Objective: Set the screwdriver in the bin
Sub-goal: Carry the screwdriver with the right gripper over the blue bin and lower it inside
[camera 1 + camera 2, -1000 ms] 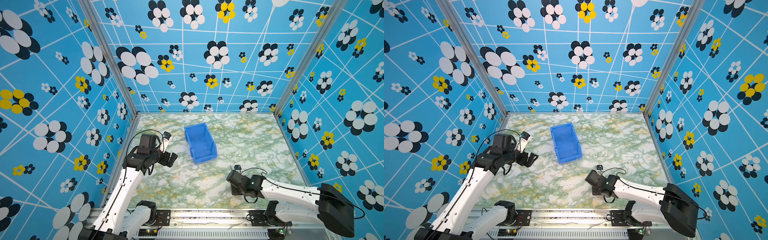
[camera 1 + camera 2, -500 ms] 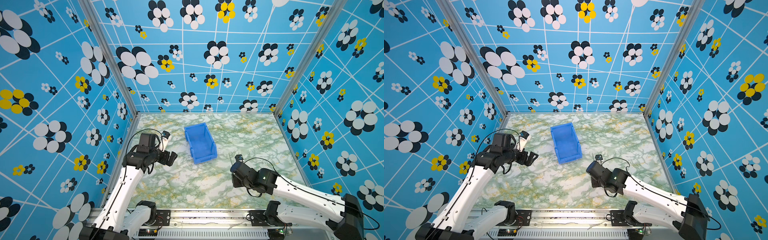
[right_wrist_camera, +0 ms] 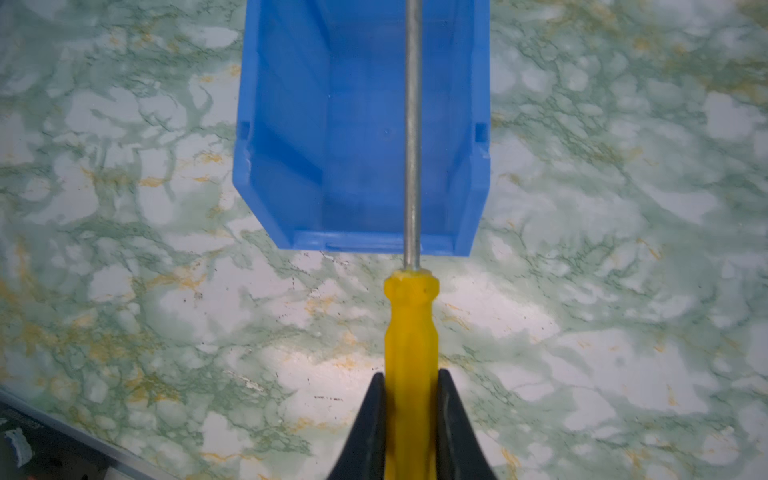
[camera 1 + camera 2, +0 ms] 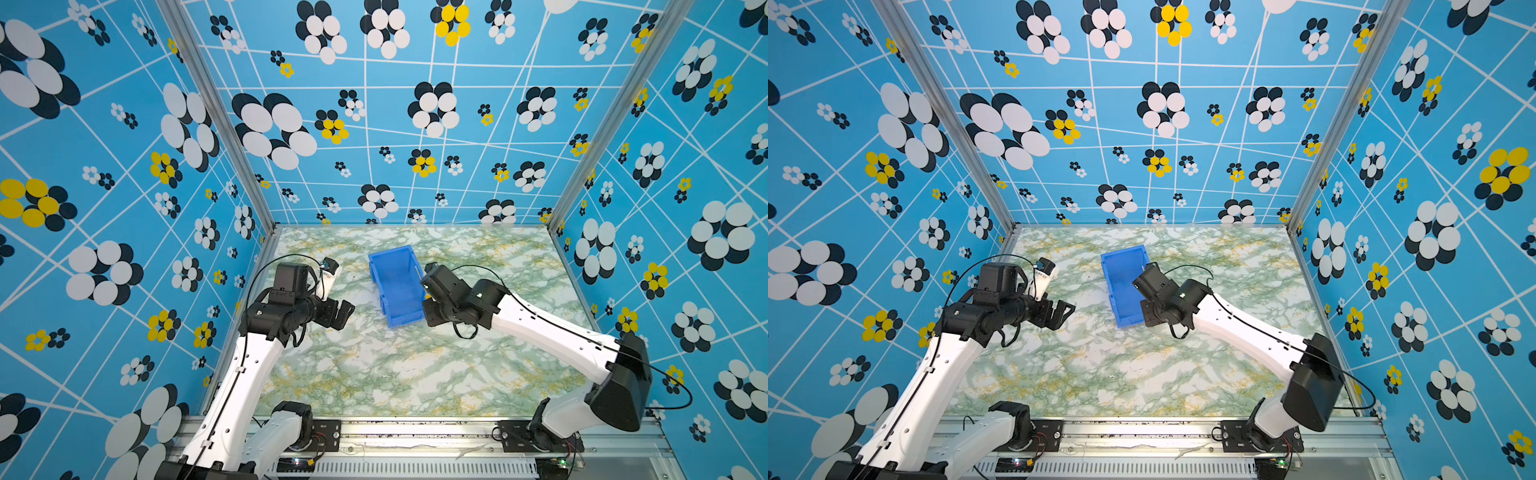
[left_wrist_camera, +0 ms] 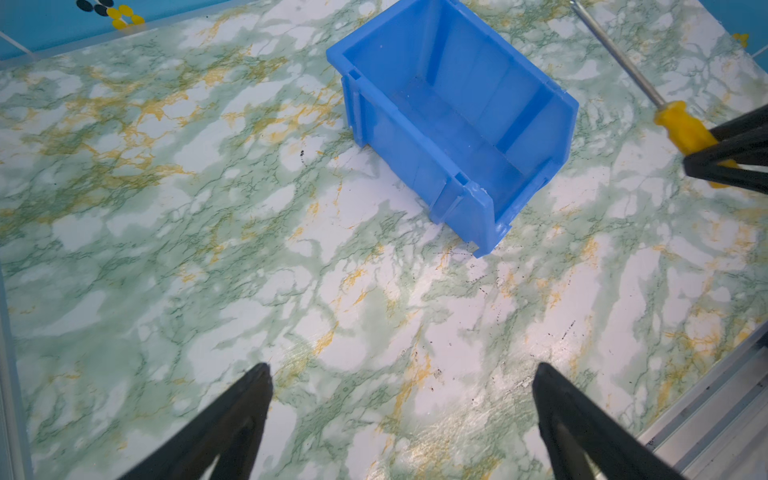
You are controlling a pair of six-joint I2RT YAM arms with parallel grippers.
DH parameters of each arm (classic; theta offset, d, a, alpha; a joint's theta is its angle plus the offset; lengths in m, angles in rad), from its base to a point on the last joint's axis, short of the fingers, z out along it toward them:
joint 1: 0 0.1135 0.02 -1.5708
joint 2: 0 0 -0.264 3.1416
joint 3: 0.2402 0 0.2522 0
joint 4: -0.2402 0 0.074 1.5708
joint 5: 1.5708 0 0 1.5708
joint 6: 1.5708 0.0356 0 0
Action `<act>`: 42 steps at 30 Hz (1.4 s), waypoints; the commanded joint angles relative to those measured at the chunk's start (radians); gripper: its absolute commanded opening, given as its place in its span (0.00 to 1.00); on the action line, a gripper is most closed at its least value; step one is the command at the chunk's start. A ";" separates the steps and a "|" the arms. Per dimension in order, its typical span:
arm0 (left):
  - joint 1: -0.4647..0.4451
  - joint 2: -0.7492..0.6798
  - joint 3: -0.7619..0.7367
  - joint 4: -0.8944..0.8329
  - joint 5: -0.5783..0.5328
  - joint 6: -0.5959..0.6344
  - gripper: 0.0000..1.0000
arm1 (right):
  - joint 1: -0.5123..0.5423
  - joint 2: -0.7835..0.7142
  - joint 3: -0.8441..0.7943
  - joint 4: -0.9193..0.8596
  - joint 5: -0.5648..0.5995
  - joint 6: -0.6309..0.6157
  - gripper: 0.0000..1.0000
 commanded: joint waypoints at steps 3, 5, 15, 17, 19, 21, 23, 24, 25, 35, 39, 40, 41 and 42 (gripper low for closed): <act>-0.001 -0.035 0.020 -0.032 0.078 0.012 0.99 | -0.036 0.179 0.164 -0.018 -0.091 -0.105 0.12; 0.000 -0.040 0.012 -0.030 0.082 0.012 0.99 | -0.043 0.258 0.254 -0.038 -0.107 -0.124 0.12; -0.004 -0.042 0.004 -0.026 0.086 0.011 0.99 | -0.065 0.516 0.459 -0.084 -0.126 -0.179 0.13; -0.004 -0.041 0.003 -0.024 0.086 0.010 0.99 | -0.068 0.543 0.466 -0.075 -0.127 -0.179 0.14; -0.004 -0.040 0.000 -0.021 0.086 0.008 0.99 | -0.069 0.569 0.477 -0.068 -0.133 -0.179 0.14; -0.004 -0.039 -0.002 -0.019 0.089 0.006 0.99 | -0.069 0.602 0.494 -0.074 -0.140 -0.182 0.15; -0.004 -0.037 -0.004 -0.019 0.087 0.006 0.99 | -0.069 0.630 0.504 -0.075 -0.141 -0.182 0.15; -0.004 -0.037 -0.004 -0.020 0.086 0.006 0.99 | -0.069 0.637 0.505 -0.074 -0.139 -0.183 0.15; -0.004 -0.038 -0.002 -0.022 0.084 0.007 0.99 | -0.069 0.645 0.508 -0.072 -0.140 -0.182 0.15; -0.004 -0.034 -0.003 -0.024 0.079 0.006 0.99 | -0.069 0.690 0.509 -0.065 -0.150 -0.186 0.18; -0.004 -0.032 0.002 -0.028 0.077 0.009 0.99 | -0.069 0.695 0.510 -0.063 -0.158 -0.184 0.19; -0.004 -0.032 0.002 -0.029 0.076 0.011 0.99 | -0.069 0.695 0.509 -0.062 -0.158 -0.183 0.20; -0.004 -0.032 0.002 -0.030 0.073 0.011 0.99 | -0.069 0.694 0.509 -0.060 -0.158 -0.181 0.21; -0.004 -0.030 0.002 -0.030 0.071 0.012 0.99 | -0.069 0.694 0.510 -0.059 -0.158 -0.180 0.22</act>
